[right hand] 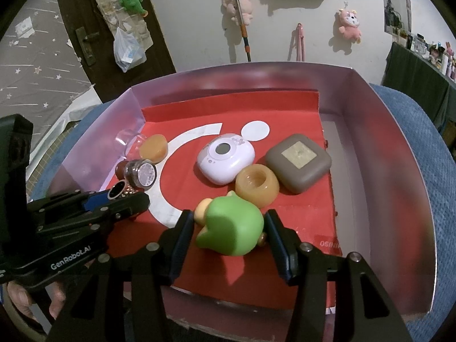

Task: Organize rigid objects
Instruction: 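Lower the cylinder and frog toy onto the red paper and open both grippers, then withdraw both grippers from the box toward the two nail polish bottles, then grasp the black star-printed nail polish with the left gripper while the right grasps the pink-capped polish, then carry both nail polish bottles over the red box with both grippers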

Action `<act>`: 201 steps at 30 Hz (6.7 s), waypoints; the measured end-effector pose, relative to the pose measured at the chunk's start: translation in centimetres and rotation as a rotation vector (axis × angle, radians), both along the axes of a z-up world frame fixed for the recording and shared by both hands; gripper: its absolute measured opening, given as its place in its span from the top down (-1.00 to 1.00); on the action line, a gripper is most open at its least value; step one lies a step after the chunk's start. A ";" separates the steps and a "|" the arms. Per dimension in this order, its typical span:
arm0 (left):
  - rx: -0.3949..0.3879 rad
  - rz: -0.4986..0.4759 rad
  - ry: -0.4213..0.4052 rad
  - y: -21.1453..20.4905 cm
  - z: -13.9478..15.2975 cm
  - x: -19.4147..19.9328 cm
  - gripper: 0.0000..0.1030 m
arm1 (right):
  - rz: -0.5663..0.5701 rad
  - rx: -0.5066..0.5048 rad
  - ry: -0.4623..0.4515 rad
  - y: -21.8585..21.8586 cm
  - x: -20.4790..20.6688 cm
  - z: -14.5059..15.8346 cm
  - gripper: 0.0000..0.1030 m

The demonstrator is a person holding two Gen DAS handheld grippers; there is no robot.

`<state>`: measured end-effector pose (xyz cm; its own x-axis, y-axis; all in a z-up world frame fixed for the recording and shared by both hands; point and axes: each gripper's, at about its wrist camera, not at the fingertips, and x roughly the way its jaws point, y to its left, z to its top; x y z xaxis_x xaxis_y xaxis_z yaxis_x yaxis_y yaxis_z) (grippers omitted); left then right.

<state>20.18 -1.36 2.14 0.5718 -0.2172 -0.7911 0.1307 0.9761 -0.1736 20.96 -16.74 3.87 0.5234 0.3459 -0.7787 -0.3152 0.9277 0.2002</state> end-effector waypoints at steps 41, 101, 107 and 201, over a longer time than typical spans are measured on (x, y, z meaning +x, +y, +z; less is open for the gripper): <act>0.008 -0.018 -0.105 -0.6 3.2 -4.9 -0.82 | 0.024 0.079 -0.136 -1.9 -6.8 4.4 -0.82; 0.060 0.010 -0.057 -1.4 -0.1 -10.5 -0.99 | 0.117 0.037 -0.102 -1.2 -15.6 -1.0 -1.00; 0.076 0.039 -0.012 -2.1 -1.1 -9.2 -0.99 | 0.114 0.023 -0.112 -1.0 -15.2 -1.4 -1.00; 0.025 0.004 -0.036 -4.1 -1.1 -10.2 -0.55 | 0.105 -0.073 -0.305 -0.9 -17.3 -2.6 -0.11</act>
